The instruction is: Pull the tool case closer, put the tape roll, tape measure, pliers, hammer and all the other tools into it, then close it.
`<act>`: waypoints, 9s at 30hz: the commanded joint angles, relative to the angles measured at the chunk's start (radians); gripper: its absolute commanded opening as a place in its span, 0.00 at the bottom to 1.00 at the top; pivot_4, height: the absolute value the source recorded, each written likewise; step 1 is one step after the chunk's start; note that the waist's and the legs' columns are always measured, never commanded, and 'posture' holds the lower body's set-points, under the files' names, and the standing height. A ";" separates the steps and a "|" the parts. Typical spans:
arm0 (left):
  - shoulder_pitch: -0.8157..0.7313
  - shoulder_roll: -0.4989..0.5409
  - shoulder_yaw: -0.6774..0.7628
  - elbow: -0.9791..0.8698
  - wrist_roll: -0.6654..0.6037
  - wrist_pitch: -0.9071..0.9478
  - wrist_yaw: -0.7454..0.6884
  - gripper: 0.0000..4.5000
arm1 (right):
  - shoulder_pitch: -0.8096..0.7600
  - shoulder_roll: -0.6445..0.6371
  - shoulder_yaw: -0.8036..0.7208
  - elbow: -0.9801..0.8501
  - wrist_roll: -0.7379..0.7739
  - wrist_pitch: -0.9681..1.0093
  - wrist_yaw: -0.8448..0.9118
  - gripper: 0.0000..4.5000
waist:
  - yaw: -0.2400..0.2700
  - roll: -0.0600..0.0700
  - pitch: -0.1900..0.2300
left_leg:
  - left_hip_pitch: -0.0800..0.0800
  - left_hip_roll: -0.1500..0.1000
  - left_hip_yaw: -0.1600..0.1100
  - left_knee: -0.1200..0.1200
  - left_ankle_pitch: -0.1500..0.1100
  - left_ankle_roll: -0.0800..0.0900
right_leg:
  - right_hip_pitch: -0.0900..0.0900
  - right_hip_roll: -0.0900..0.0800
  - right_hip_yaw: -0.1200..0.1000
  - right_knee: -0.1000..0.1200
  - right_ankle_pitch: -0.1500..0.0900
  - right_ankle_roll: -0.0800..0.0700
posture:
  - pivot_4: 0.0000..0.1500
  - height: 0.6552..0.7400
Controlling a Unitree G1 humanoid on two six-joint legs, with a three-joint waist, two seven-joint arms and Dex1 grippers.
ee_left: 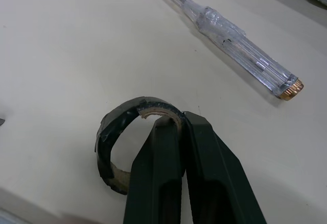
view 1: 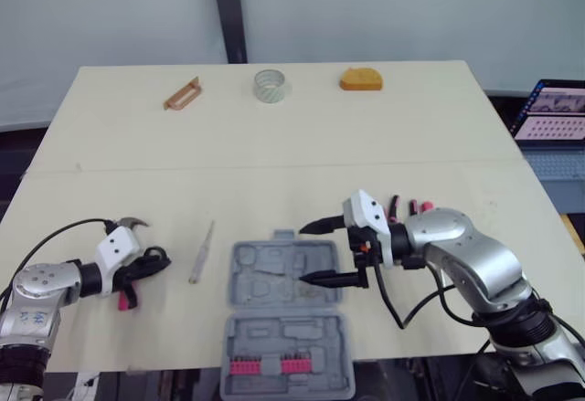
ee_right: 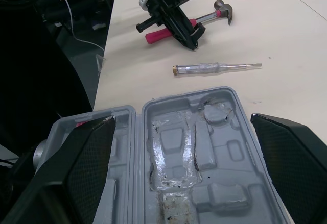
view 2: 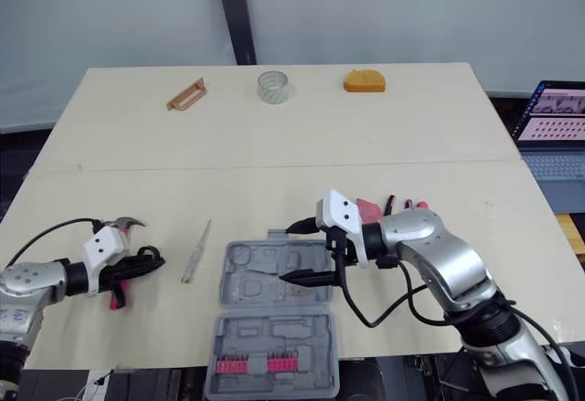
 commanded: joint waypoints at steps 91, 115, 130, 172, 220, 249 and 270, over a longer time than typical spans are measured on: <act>-0.364 -0.072 -0.326 -0.294 -0.082 0.400 -0.293 0.01 | 0.136 -0.141 -0.191 -0.216 0.087 0.035 -0.100 1.00 | 0.004 0.000 0.000 | -0.004 0.000 -0.001 0.006 -0.001 0.001 | 0.000 0.000 0.000 0.000 0.000 0.000 | 1.00 1.00; -0.437 -0.154 -0.408 -0.145 0.039 0.314 -0.271 0.01 | 0.191 -0.147 -0.200 -0.256 0.101 0.049 -0.167 1.00 | 0.012 -0.001 0.000 | -0.009 0.000 -0.002 0.012 -0.002 0.003 | -0.002 0.000 -0.001 0.000 0.000 0.000 | 1.00 1.00; -0.444 -0.171 -0.410 -0.130 0.077 0.257 -0.278 0.01 | 0.187 -0.146 -0.205 -0.251 0.111 0.051 -0.167 1.00 | 0.013 -0.001 0.000 | -0.009 0.000 -0.002 0.012 -0.002 0.003 | -0.002 0.000 -0.001 0.000 0.000 0.000 | 1.00 1.00; -0.414 -0.175 -0.403 -0.144 0.100 0.227 -0.245 0.01 | 0.170 -0.147 -0.195 -0.233 0.118 0.043 -0.152 1.00 | 0.019 -0.001 0.000 | -0.009 0.000 -0.002 0.012 -0.002 0.003 | -0.002 0.000 -0.001 0.000 0.000 0.000 | 1.00 1.00; -0.266 -0.264 -0.263 -0.224 0.004 0.190 -0.017 0.16 | 0.160 -0.170 -0.193 -0.219 0.140 0.048 -0.130 1.00 | 0.026 -0.001 0.000 | -0.009 0.000 -0.002 0.013 -0.002 0.003 | -0.001 0.000 -0.001 0.000 0.001 0.000 | 1.00 1.00; -0.238 -0.240 -0.343 -0.099 0.140 -0.037 -0.016 0.16 | 0.160 -0.179 -0.193 -0.214 0.134 0.048 -0.134 1.00 | 0.026 -0.001 -0.001 | -0.008 0.000 -0.002 0.013 -0.002 0.003 | -0.001 0.000 -0.001 0.001 0.001 0.000 | 1.00 1.00; -0.061 0.013 0.172 -0.427 -0.217 0.544 0.027 0.99 | 0.351 -0.270 -0.544 0.110 0.167 -0.009 -0.050 1.00 | 0.025 -0.001 0.000 | -0.008 0.000 -0.003 0.012 -0.002 0.003 | -0.001 0.000 -0.001 0.000 0.001 0.000 | 1.00 1.00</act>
